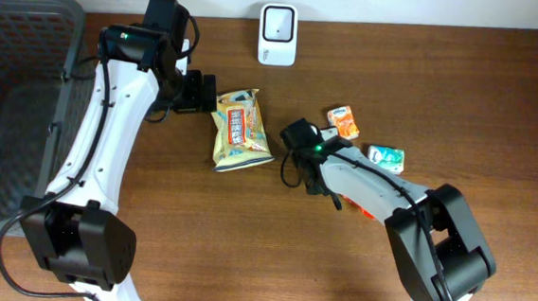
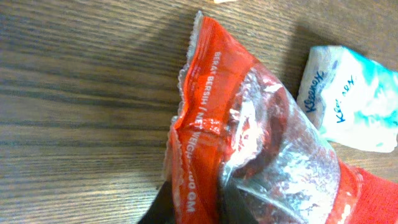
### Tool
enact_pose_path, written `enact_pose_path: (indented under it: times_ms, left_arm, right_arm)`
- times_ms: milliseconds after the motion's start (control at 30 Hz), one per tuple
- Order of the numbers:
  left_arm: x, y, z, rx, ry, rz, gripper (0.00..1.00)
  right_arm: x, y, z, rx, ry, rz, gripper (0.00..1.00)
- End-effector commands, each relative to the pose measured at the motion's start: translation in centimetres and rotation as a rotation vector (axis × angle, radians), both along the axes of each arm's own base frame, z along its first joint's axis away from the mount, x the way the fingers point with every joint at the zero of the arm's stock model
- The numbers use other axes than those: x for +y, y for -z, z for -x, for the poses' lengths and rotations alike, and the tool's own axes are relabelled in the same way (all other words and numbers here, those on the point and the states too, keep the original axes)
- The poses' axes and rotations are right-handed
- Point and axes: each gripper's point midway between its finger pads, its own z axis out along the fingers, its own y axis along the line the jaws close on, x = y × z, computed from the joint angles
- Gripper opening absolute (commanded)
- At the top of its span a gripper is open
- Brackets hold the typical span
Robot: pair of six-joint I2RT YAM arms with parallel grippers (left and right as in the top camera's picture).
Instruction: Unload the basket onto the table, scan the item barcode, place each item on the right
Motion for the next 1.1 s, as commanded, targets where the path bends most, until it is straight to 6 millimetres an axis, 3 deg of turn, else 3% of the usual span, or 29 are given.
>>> enact_pose_path:
  times_ms: [0, 133, 233, 333, 433, 533, 633, 700, 733, 767, 833, 900, 933, 1000, 1067]
  left_arm:
    - [-0.1, -0.1, 0.0, 0.0, -0.009, 0.01, 0.99]
    - [-0.1, -0.1, 0.0, 0.0, -0.009, 0.01, 0.99]
    - [-0.1, -0.1, 0.0, 0.0, -0.009, 0.01, 0.99]
    - [-0.1, -0.1, 0.0, 0.0, -0.009, 0.01, 0.99]
    - [-0.1, -0.1, 0.0, 0.0, -0.009, 0.01, 0.99]
    - [-0.1, -0.1, 0.0, 0.0, -0.009, 0.01, 0.99]
    - [-0.1, -0.1, 0.0, 0.0, -0.009, 0.01, 0.99]
    - [-0.1, -0.1, 0.0, 0.0, -0.009, 0.01, 0.99]
    - [-0.1, -0.1, 0.0, 0.0, -0.009, 0.01, 0.99]
    - [-0.1, -0.1, 0.0, 0.0, -0.009, 0.01, 0.99]
    - [-0.1, -0.1, 0.0, 0.0, -0.009, 0.01, 0.99]
    - [-0.1, -0.1, 0.0, 0.0, -0.009, 0.01, 0.99]
    - [-0.1, -0.1, 0.0, 0.0, -0.009, 0.01, 0.99]
    - [-0.1, -0.1, 0.0, 0.0, -0.009, 0.01, 0.99]
    - [-0.1, -0.1, 0.0, 0.0, -0.009, 0.01, 0.99]
  right_arm:
    - [1.9, -1.1, -0.3, 0.046, 0.012, -0.124, 0.04]
    - [5.7, -7.9, -2.2, 0.069, -0.039, -0.282, 0.04]
    - [10.5, -13.7, -2.5, 0.16, -0.208, -0.648, 0.04]
    - [10.3, -15.9, -3.4, 0.199, -0.223, -0.918, 0.04]
    - [8.1, -16.3, -4.4, 0.242, -0.198, -1.139, 0.04]
    - [4.5, -12.3, -4.9, 0.306, -0.038, -1.229, 0.04]
    - [0.3, -7.3, -4.1, 0.364, 0.147, -1.278, 0.04]
    - [-3.4, -4.2, -3.1, 0.374, 0.264, -1.189, 0.04]
    - [-6.8, -2.2, -2.1, 0.387, 0.358, -1.012, 0.1]
    - [-9.1, -1.5, -1.4, 0.397, 0.44, -0.9, 0.13]
    - [-11.7, -2.2, -0.8, 0.399, 0.49, -0.799, 0.18]
    - [-12.7, -4.6, -1.0, 0.378, 0.488, -0.751, 0.27]
    - [-12.4, -6.1, -1.0, 0.38, 0.441, -0.748, 0.32]
    - [-12.2, -8.0, -0.2, 0.414, 0.404, -0.706, 0.33]
    - [-12.0, -8.8, 0.9, 0.464, 0.381, -0.602, 0.53]
